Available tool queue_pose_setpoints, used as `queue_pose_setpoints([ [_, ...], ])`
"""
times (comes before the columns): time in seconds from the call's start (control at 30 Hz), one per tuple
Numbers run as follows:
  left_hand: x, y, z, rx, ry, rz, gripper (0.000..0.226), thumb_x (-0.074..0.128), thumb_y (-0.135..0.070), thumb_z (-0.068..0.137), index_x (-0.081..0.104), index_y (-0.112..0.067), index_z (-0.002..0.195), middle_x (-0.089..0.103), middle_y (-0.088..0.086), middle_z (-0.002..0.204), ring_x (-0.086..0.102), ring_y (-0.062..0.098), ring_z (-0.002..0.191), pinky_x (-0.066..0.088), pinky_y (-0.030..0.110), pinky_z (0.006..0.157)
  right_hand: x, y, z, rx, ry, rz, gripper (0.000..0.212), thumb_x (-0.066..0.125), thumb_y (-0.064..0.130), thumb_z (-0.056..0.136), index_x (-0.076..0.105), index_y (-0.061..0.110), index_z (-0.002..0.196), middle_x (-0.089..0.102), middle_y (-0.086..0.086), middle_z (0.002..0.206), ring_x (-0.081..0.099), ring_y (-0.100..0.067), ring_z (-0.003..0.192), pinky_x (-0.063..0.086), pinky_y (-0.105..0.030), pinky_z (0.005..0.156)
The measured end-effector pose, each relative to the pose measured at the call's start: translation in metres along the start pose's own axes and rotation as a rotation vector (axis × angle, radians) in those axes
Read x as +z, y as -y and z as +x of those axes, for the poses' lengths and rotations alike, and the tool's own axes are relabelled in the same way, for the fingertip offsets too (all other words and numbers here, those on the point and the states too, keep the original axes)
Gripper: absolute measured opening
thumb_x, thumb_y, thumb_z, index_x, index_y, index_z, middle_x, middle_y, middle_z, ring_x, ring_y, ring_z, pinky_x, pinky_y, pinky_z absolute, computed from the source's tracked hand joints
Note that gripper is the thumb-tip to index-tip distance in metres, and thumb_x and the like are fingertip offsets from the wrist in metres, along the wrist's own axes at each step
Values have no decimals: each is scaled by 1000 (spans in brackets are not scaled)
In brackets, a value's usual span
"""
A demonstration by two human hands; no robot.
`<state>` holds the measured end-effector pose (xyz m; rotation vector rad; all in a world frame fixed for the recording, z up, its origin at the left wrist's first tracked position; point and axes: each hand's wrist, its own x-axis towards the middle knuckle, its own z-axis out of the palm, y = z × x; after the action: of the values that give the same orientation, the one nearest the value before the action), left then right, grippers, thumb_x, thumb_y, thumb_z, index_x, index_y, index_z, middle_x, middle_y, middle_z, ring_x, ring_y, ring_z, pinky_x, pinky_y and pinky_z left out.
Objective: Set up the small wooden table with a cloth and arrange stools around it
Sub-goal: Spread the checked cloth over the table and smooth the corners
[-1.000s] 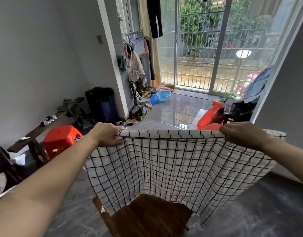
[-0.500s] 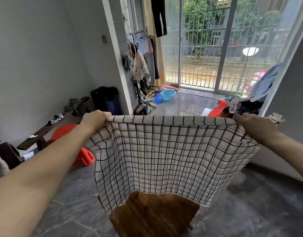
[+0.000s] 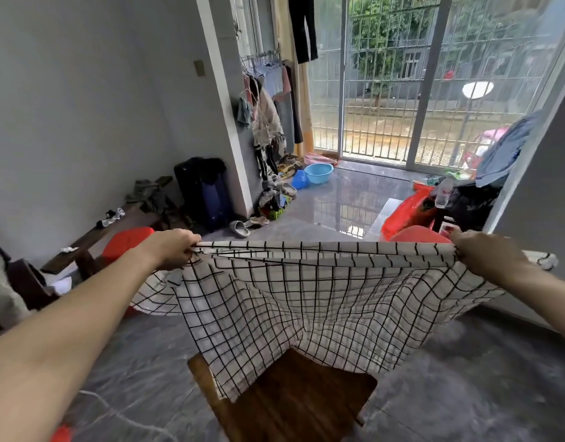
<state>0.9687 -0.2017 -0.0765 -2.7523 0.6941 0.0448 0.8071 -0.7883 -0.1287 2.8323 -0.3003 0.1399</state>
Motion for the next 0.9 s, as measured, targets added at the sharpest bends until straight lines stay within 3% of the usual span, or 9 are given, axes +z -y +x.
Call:
queue_pose_setpoints([
  [0.17, 7, 5, -3, 62, -54, -73, 16, 46, -13, 94, 57, -19, 103, 58, 0, 101, 58, 22, 98, 43, 31, 71, -6, 1, 1, -63, -1, -37, 37, 53, 26, 92, 54, 24, 128, 59, 2, 101, 63, -26, 99, 49, -34, 71],
  [0.27, -2, 2, -10, 129, -124, -225, 39, 42, 2, 90, 44, -15, 125, 62, 5, 100, 59, 28, 82, 37, 26, 69, -17, -4, 4, -33, -7, 3, 21, 55, 27, 93, 65, 21, 111, 45, 4, 87, 58, -23, 101, 46, -32, 72],
  [0.33, -10, 1, -12, 220, -186, -211, 57, 47, 11, 83, 37, -19, 129, 55, -3, 100, 54, 24, 64, 35, 23, 65, -21, -10, 8, 34, -22, 33, 13, 54, 27, 94, 64, 19, 93, 44, 2, 84, 57, -26, 99, 46, -32, 71],
  [0.4, -16, 3, -11, 339, -232, -93, 68, 52, 15, 75, 34, -28, 124, 52, -5, 108, 53, 18, 54, 36, 28, 56, -24, -15, 15, 115, -2, 40, 20, 54, 26, 92, 51, 23, 73, 46, 0, 81, 59, -28, 94, 41, -31, 68],
  [0.47, -20, 5, -6, 376, -172, 25, 67, 52, 10, 78, 38, -30, 130, 46, -2, 128, 62, 24, 60, 39, 29, 54, -24, -17, 23, 175, 13, 50, 31, 54, 24, 89, 41, 25, 62, 47, -2, 75, 63, -29, 86, 44, -31, 68],
  [0.53, -24, 4, -2, 385, -155, 85, 65, 50, 4, 84, 34, -34, 136, 39, -3, 138, 66, 28, 70, 47, 33, 59, -23, -19, 29, 218, 50, 24, 25, 53, 23, 89, 45, 24, 65, 49, -3, 75, 64, -29, 84, 46, -30, 68],
  [0.63, -33, 1, 2, 467, -186, 118, 60, 49, -3, 88, 29, -38, 132, 40, -5, 135, 66, 28, 72, 52, 37, 62, -21, -23, 35, 285, 89, 20, 13, 50, 20, 87, 52, 21, 74, 62, -7, 89, 64, -30, 90, 49, -32, 73],
  [0.77, -46, 11, 15, 613, -308, 246, 54, 54, -3, 80, 43, -33, 123, 55, -13, 120, 58, 12, 89, 48, 22, 63, -25, -29, 45, 329, 81, 82, 12, 51, 26, 87, 53, 22, 76, 65, -9, 102, 64, -30, 96, 48, -32, 75],
  [0.9, -56, 21, 37, 333, -304, 262, 50, 54, 4, 77, 52, -30, 115, 53, -8, 111, 51, 17, 93, 50, 32, 74, -31, -19, 63, 271, 0, 32, 20, 53, 34, 90, 64, 20, 99, 63, -6, 105, 60, -28, 102, 51, -35, 79],
])
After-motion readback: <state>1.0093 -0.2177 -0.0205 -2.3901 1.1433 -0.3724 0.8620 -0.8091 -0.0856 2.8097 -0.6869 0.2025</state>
